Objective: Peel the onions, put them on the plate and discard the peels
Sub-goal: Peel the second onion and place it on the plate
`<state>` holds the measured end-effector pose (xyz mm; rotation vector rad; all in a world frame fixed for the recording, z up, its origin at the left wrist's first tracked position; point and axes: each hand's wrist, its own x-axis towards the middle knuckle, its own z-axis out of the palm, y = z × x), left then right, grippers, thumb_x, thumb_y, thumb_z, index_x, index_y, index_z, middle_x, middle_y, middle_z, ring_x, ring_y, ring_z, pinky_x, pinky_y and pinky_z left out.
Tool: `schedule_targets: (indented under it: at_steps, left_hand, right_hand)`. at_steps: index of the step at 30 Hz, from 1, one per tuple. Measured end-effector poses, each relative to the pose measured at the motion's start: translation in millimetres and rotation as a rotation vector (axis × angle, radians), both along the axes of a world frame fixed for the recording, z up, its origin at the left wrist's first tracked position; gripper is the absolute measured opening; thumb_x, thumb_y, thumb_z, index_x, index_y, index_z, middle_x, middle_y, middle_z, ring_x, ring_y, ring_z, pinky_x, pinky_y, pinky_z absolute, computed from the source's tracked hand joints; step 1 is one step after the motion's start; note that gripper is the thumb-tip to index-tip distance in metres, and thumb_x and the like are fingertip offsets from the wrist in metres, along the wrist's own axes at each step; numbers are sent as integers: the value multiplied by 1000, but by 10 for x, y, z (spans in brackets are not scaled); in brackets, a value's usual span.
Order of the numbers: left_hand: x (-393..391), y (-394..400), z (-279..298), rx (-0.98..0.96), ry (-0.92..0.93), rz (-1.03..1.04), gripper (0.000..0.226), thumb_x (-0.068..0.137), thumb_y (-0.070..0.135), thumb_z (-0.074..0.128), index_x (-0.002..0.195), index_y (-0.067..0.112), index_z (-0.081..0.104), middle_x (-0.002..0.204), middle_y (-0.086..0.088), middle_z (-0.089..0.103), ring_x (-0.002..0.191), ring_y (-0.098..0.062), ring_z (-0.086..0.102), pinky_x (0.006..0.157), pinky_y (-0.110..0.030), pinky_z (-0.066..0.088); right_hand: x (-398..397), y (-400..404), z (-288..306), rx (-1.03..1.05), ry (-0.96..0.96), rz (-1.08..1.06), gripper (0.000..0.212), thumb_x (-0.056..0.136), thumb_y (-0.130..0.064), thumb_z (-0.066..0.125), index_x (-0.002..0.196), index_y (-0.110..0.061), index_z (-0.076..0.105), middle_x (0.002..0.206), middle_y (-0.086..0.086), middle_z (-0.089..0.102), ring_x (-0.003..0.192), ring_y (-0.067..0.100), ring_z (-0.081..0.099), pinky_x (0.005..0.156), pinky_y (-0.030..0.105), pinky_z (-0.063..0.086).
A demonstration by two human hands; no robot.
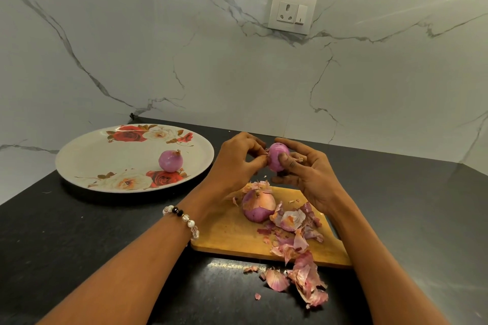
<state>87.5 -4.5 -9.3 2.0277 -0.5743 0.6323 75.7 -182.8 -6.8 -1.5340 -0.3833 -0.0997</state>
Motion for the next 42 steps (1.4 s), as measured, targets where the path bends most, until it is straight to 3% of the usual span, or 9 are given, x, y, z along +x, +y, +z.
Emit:
schedule_targets:
  at_steps: [6,10,15,20,23,26,33,38,42]
  left_hand:
    - [15,-1,14,8,127,-56,12,94,21,58,95,9,61,111,-4,52,96,-18,56,75,-28,58]
    - [9,13,41,-212,273,-90,15,95,23,56,103,11,58,105,-8,58,94,-21,62,65,-24,59]
    - [8,56,66,-398,326,-23,14,93,19,60,101,7,62,96,-9,65,87,-20,67,68,-27,60]
    - [-4,71,87,-336,254,-28,30,84,3,68,110,18,62,101,-1,68,92,-15,66,72,-22,58]
    - [-30,53,101,-273,200,-95,35,85,19,69,119,21,62,105,5,67,97,-11,64,79,-25,57]
    - [-83,6,95,-167,85,-143,43,80,27,74,121,23,64,103,12,65,91,-2,63,76,-11,52]
    - [-98,-15,68,-191,-15,-79,15,82,12,72,97,8,73,77,4,68,65,-5,68,60,-14,54]
    - [-67,-9,66,-314,72,-29,14,86,15,68,98,9,72,83,0,70,70,-12,70,62,-21,58]
    - [-72,-26,61,-366,140,4,13,88,12,65,98,6,71,85,-5,69,73,-15,69,61,-24,59]
  right_hand:
    - [-21,14,28,42,12,22,44,77,-20,69,121,-15,65,113,15,68,96,31,71,70,39,63]
    - [-28,9,48,127,35,43,45,79,-17,67,123,-11,64,112,11,68,95,29,71,65,33,62]
    - [-36,2,66,185,56,56,42,80,-15,64,122,-11,65,111,11,67,93,27,69,61,30,61]
    - [-35,14,70,232,87,28,39,81,-20,63,117,-8,66,110,18,66,78,22,71,56,27,59]
    - [-26,20,65,219,109,-13,40,81,-28,61,113,-5,66,101,17,69,72,19,71,54,26,59]
    - [-18,21,60,175,128,-34,44,83,-35,60,111,-2,67,97,18,71,71,22,71,55,28,60]
    - [-43,29,61,-1,197,-50,68,89,-56,50,109,7,61,82,33,63,47,25,55,42,27,51]
    - [-52,46,76,16,225,45,73,83,-61,48,113,4,60,81,26,68,55,27,62,48,29,56]
    - [-56,62,68,131,179,168,57,71,-39,72,119,-9,65,105,22,68,75,32,71,59,32,61]
